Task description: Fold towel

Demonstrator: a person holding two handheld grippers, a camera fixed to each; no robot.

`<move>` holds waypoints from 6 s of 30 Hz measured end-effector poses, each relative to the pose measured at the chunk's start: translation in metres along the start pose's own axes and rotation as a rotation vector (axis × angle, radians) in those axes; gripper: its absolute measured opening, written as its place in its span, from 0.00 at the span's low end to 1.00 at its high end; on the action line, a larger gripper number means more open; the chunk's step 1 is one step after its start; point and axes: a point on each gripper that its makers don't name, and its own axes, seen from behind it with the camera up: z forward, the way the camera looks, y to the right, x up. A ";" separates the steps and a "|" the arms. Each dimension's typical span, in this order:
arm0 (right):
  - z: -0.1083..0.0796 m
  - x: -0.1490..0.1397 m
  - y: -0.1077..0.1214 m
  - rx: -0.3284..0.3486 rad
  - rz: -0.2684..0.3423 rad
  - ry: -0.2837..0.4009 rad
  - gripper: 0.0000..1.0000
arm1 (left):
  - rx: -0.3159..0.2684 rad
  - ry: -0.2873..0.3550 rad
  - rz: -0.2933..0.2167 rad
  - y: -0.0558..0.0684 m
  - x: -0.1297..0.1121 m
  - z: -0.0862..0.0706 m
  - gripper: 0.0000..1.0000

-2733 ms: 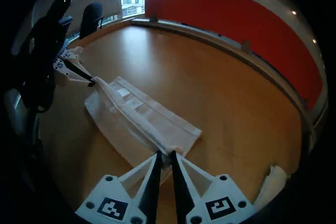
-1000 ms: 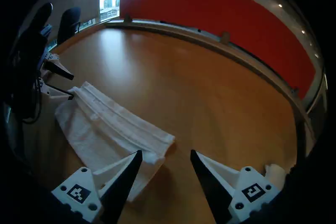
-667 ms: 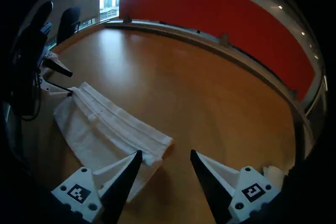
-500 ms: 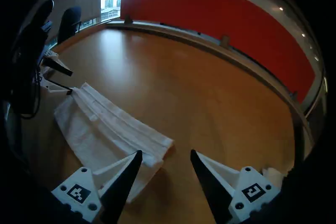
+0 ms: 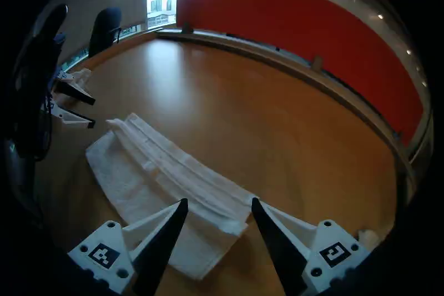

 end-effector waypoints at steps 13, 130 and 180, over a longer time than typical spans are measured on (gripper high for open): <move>0.027 0.024 -0.052 0.078 -0.068 0.007 0.88 | 0.067 -0.011 -0.121 -0.032 -0.053 -0.039 0.95; -0.045 -0.100 -0.023 0.102 -0.024 -0.182 0.41 | 0.095 0.004 -0.187 -0.026 -0.088 -0.090 0.95; -0.091 -0.068 0.000 0.035 -0.010 -0.096 0.04 | 0.103 0.017 -0.198 -0.032 -0.087 -0.099 0.95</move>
